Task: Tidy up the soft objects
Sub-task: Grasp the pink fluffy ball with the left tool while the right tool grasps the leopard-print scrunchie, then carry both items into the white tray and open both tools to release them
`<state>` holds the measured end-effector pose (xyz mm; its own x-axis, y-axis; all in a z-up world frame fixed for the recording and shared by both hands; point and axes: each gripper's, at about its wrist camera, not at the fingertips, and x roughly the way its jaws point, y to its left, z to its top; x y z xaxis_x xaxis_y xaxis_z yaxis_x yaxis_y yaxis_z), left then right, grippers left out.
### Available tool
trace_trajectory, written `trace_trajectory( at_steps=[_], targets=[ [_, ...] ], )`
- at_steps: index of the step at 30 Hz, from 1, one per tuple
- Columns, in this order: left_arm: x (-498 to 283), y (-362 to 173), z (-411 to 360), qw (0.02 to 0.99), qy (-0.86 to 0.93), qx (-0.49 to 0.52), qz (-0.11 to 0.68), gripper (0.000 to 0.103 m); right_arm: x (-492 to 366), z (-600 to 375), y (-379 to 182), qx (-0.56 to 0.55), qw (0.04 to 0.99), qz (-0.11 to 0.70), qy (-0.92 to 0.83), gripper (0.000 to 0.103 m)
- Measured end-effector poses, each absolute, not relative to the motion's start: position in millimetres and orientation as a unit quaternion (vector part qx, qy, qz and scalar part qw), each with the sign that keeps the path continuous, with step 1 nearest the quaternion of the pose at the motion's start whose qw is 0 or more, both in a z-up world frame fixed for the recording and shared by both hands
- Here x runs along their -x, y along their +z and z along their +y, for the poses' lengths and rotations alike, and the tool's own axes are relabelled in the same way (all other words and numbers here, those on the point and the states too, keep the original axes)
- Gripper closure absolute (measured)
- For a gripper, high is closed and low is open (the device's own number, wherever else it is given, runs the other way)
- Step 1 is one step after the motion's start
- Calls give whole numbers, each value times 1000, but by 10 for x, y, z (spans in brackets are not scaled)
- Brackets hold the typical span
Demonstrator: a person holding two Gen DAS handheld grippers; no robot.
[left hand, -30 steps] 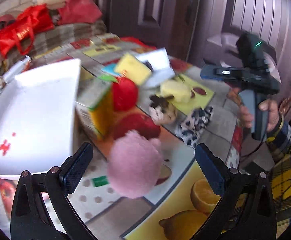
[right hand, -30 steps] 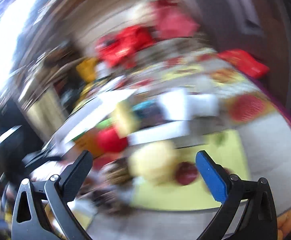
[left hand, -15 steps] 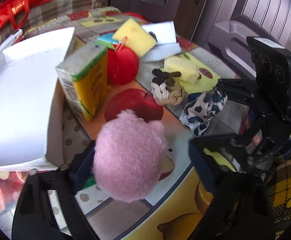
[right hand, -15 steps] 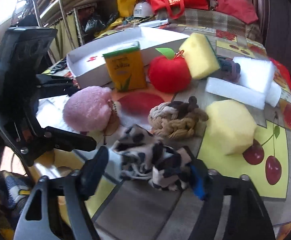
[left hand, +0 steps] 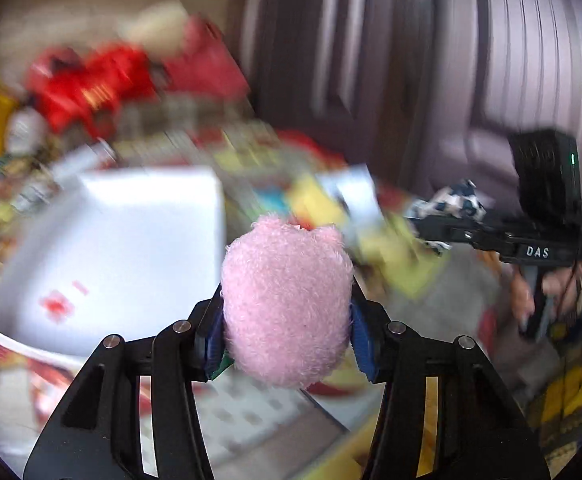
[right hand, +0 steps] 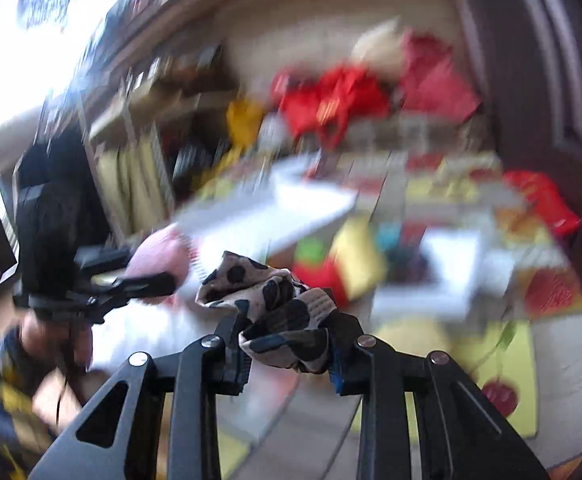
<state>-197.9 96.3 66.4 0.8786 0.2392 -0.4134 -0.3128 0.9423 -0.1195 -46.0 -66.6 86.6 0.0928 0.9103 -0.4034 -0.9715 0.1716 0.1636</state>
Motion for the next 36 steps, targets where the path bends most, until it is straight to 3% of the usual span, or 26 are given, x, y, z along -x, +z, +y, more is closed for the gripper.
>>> trace_trajectory(
  at_steps=[4, 7, 25, 36],
  targets=[
    [2204, 818, 1149, 959, 244, 70, 124, 51, 458, -614, 1007, 22, 781, 149, 606, 72],
    [2275, 741, 1276, 945, 304, 53, 112, 51, 501, -455, 938, 25, 815, 118, 567, 72],
    [2088, 501, 1720, 920, 342, 90, 170, 51, 846, 11, 817, 61, 797, 115, 590, 71],
    [1979, 455, 2116, 904, 378, 73, 183, 51, 1105, 599, 702, 104, 752, 166, 629, 71]
  ],
)
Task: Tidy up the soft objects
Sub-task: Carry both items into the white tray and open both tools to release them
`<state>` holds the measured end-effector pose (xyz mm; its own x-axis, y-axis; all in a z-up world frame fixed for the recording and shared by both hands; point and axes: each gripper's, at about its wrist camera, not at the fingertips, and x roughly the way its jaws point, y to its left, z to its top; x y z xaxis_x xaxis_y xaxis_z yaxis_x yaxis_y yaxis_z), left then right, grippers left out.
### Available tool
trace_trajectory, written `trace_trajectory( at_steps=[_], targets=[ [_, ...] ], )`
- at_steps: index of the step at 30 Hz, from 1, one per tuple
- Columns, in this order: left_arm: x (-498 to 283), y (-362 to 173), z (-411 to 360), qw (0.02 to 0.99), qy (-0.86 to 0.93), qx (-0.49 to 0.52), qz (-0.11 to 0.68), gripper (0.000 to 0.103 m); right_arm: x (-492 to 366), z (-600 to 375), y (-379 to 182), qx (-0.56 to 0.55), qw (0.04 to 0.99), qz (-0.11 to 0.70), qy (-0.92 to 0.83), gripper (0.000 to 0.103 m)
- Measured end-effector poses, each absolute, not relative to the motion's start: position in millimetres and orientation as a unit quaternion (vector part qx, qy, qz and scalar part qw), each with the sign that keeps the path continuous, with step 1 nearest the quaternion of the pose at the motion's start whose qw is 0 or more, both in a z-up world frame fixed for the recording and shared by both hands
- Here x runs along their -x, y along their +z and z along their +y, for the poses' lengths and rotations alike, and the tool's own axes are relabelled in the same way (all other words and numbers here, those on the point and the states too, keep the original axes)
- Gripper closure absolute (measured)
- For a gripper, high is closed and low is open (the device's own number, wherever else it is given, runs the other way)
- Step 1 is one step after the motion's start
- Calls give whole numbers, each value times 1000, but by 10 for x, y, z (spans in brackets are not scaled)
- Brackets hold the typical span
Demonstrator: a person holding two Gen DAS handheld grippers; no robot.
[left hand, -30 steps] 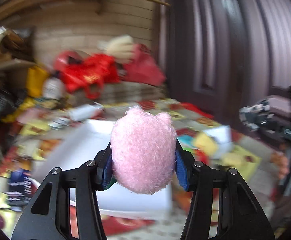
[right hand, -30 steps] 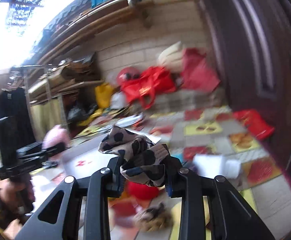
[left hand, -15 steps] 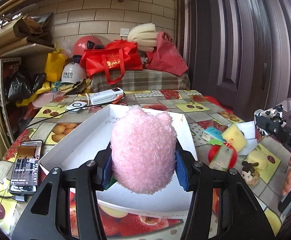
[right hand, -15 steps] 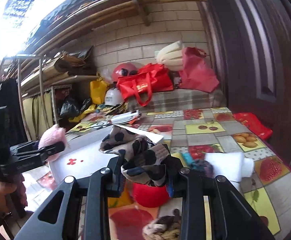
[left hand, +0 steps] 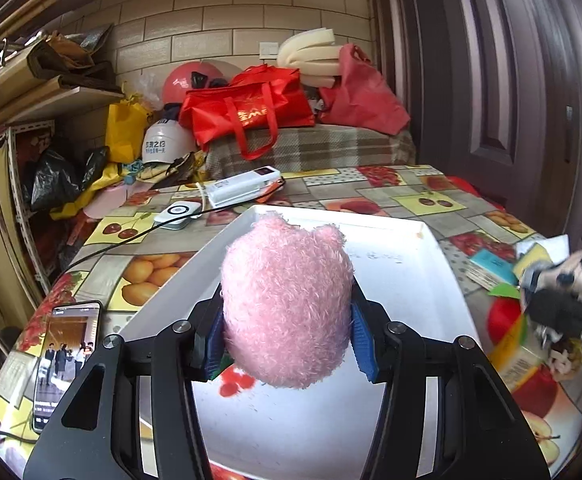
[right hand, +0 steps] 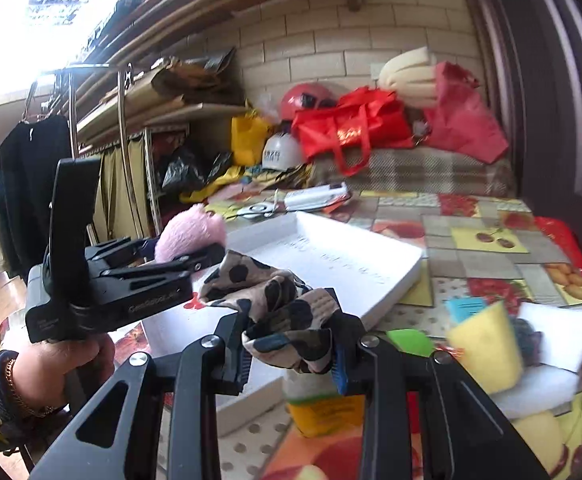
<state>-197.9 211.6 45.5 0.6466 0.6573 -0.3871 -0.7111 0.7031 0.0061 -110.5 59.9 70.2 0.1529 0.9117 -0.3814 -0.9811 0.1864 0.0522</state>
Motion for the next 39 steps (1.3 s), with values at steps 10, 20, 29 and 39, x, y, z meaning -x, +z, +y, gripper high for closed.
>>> trace_trajectory(
  at_steps=[10, 20, 29, 39],
  targets=[
    [1904, 420, 2407, 895, 386, 94, 202, 51, 1294, 1114, 597, 120, 743, 184, 632, 71],
    [1916, 391, 2623, 889, 386, 131, 209, 51, 1090, 1441, 556, 110, 765, 220, 595, 71],
    [1771, 387, 2515, 890, 384, 89, 229, 49, 1032, 1535, 549, 119, 770, 230, 583, 67],
    [2017, 399, 2678, 871, 428, 145, 192, 4, 977, 1510, 567, 103, 777, 228, 578, 15]
  ],
)
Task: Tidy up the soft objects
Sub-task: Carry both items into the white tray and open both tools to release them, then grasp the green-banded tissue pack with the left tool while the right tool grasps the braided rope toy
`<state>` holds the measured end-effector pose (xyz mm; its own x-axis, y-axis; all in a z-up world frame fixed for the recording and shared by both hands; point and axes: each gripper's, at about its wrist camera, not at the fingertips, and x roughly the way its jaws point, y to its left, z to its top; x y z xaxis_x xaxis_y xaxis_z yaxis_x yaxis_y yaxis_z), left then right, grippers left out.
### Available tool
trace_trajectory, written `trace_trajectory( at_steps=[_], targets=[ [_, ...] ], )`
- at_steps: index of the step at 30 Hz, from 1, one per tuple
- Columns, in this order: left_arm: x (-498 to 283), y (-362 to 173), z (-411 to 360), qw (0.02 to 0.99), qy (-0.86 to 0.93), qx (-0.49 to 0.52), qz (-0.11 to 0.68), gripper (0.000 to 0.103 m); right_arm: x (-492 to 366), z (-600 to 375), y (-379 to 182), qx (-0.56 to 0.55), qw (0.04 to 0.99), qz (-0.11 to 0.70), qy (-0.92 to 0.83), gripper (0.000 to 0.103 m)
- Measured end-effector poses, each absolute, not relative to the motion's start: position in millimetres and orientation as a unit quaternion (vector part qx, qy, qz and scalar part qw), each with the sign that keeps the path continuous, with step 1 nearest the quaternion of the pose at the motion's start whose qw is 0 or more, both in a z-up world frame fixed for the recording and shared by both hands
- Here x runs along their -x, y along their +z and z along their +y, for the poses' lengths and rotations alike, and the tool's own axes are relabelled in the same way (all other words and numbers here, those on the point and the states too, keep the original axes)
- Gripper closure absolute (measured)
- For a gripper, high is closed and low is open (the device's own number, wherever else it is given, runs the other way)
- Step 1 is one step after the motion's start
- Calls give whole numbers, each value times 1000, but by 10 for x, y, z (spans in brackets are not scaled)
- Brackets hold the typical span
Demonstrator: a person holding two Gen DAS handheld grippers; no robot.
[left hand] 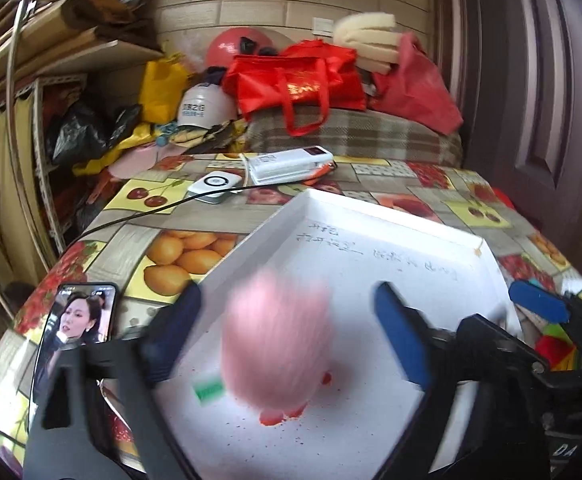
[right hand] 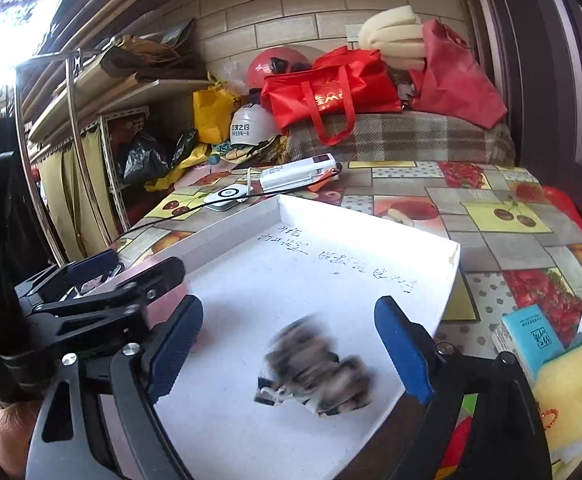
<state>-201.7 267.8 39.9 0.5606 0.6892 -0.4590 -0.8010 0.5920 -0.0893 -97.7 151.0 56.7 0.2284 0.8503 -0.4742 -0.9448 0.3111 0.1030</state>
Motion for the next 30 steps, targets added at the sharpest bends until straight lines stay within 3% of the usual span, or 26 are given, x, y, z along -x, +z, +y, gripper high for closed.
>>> trace_trajectory(
  at_steps=[9, 12, 14, 20, 30],
  targets=[
    [2092, 460, 2515, 873, 448, 112, 157, 1, 1016, 1383, 619, 84, 782, 200, 584, 14],
    [2136, 496, 2417, 878, 449, 91, 137, 1, 1031, 1221, 667, 64, 785, 173, 591, 9],
    [2177, 522, 2342, 882, 449, 78, 121, 0, 1032, 1104, 697, 51, 783, 156, 600, 0],
    [2228, 558, 2158, 902, 411, 85, 103, 0, 1076, 687, 852, 20, 782, 78, 618, 0],
    [2162, 597, 1843, 953, 256, 128, 99, 1, 421, 30, 895, -29, 833, 136, 536, 0]
  ],
)
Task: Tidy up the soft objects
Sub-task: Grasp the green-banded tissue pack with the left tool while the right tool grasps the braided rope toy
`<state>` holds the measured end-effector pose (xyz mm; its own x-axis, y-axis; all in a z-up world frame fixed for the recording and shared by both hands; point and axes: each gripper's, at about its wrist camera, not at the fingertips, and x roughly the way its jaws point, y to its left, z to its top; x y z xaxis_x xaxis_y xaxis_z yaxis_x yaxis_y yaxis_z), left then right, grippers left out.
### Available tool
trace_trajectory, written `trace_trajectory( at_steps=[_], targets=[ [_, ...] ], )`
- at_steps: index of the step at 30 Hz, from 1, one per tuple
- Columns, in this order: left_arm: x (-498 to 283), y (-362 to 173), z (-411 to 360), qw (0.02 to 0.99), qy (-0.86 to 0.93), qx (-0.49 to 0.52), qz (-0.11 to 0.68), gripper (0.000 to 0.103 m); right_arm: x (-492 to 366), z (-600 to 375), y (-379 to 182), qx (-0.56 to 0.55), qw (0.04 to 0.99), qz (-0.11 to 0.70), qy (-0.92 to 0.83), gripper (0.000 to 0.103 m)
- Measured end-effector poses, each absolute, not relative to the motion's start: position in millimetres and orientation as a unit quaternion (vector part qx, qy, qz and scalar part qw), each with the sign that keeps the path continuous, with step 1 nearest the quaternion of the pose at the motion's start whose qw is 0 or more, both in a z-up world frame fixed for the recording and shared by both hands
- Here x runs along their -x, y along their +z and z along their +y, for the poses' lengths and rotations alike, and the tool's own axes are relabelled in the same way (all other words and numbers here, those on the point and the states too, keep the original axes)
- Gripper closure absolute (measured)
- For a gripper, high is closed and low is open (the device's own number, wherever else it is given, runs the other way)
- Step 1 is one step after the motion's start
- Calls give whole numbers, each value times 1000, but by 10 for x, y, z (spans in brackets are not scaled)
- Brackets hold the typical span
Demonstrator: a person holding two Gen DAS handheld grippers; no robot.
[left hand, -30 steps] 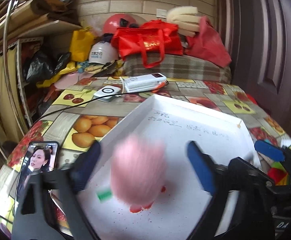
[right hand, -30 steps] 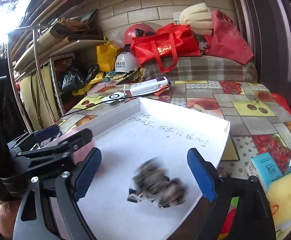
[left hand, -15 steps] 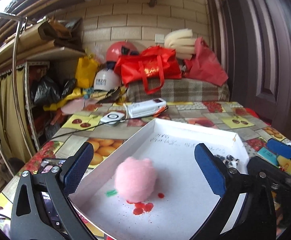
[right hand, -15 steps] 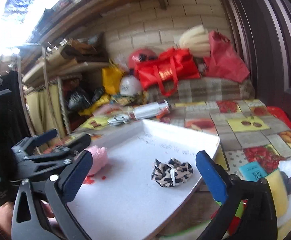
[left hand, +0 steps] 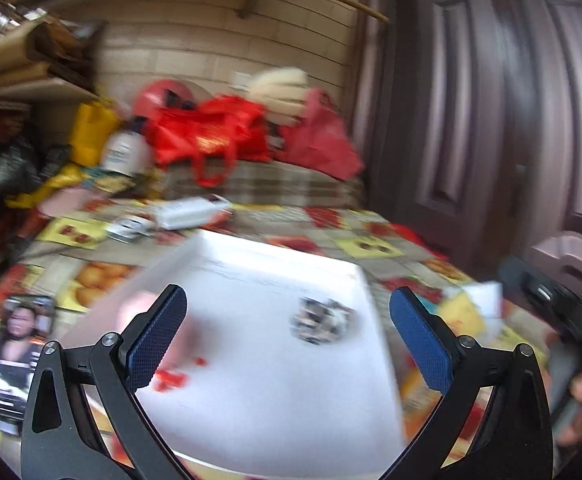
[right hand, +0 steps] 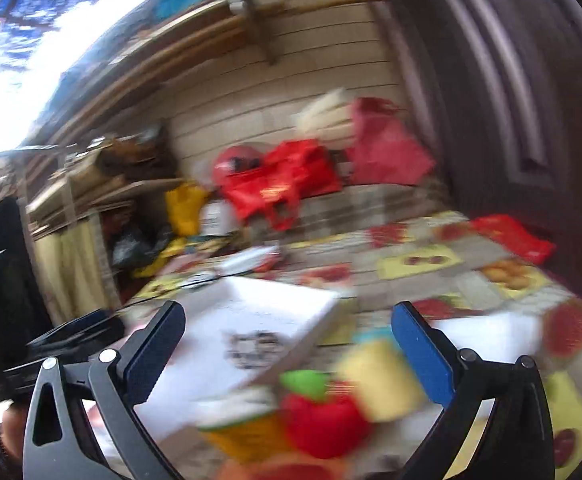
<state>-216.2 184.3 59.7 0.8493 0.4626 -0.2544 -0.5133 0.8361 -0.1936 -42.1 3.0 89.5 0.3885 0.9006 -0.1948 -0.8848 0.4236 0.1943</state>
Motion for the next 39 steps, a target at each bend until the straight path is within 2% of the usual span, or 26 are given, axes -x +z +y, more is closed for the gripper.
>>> trace_trajectory(
  at_steps=[3, 7, 10, 12, 13, 14, 22, 28, 30, 31, 34, 36, 37, 39],
  targets=[
    [1993, 589, 1670, 967, 188, 122, 124, 1, 74, -219, 860, -44, 843, 165, 511, 0],
    [1675, 570, 1251, 971, 150, 40, 180, 1, -206, -498, 824, -44, 847, 185, 497, 0],
    [1434, 545, 1073, 968, 135, 20, 211, 2, -274, -637, 812, -36, 847, 187, 496, 0],
    [1259, 505, 1032, 961, 134, 21, 239, 20, -252, -692, 801, -10, 840, 191, 508, 0],
    [1193, 482, 1017, 958, 133, 20, 252, 40, -235, -700, 786, 3, 833, 195, 517, 0],
    [1116, 459, 995, 954, 133, 15, 267, 49, -194, -682, 770, 26, 818, 205, 537, 0],
    [928, 319, 916, 939, 128, -16, 318, 49, 446, -395, 435, 221, 726, 227, 610, 0],
    [831, 223, 906, 927, 121, -19, 354, 49, 574, -116, 208, 302, 697, 260, 597, 2],
    [817, 204, 917, 925, 122, -16, 360, 59, 542, -82, 205, 303, 697, 267, 592, 2],
    [807, 198, 922, 924, 122, -14, 362, 70, 519, -66, 202, 305, 697, 271, 589, 2],
    [814, 197, 932, 924, 124, -12, 362, 78, 499, -13, 182, 315, 696, 276, 583, 2],
    [831, 204, 918, 925, 126, -12, 359, 79, 540, -13, 171, 325, 696, 269, 581, 8],
    [849, 218, 909, 927, 125, -13, 354, 79, 576, -19, 165, 333, 696, 263, 580, 17],
    [885, 237, 900, 930, 125, -13, 346, 80, 601, -3, 156, 349, 695, 250, 577, 43]
  ],
)
